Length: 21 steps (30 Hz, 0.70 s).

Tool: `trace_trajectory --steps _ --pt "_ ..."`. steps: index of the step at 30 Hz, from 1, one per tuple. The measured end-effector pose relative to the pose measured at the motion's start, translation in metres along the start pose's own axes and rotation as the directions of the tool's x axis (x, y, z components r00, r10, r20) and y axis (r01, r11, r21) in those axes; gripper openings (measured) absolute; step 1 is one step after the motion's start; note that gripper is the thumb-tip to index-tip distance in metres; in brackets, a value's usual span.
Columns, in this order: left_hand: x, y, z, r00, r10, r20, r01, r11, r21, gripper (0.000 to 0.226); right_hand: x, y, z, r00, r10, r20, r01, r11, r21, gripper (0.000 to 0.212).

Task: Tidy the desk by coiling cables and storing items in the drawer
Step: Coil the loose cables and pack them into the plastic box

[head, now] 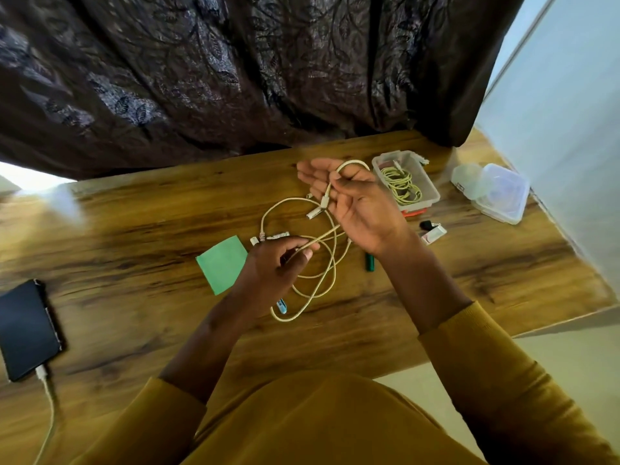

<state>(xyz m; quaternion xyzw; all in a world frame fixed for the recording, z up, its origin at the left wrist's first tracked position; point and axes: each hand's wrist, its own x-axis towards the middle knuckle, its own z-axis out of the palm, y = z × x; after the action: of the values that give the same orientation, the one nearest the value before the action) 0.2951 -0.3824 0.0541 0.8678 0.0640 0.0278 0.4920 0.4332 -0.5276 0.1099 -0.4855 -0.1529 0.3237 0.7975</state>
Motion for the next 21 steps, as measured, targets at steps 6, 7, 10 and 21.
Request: trace_trajectory --steps 6,7,10,21 --pt "0.013 0.018 -0.008 0.996 0.061 -0.070 -0.052 0.991 0.123 0.018 -0.002 0.004 -0.009 0.962 0.258 -0.090 -0.248 0.962 0.110 0.035" --pt "0.014 0.019 -0.008 0.995 0.064 -0.081 -0.052 0.988 0.145 0.018 -0.002 0.005 -0.011 0.948 0.299 -0.108 -0.276 0.942 0.189 0.035" --pt "0.014 0.019 -0.010 0.988 0.082 -0.129 -0.058 0.983 0.176 0.020 -0.005 0.005 -0.017 0.922 0.358 -0.147 -0.280 0.879 0.386 0.032" --pt "0.004 0.007 -0.019 0.950 0.170 -0.262 -0.111 0.968 0.226 0.021 -0.010 0.010 -0.041 0.915 0.389 -0.109 -0.294 0.825 0.482 0.034"
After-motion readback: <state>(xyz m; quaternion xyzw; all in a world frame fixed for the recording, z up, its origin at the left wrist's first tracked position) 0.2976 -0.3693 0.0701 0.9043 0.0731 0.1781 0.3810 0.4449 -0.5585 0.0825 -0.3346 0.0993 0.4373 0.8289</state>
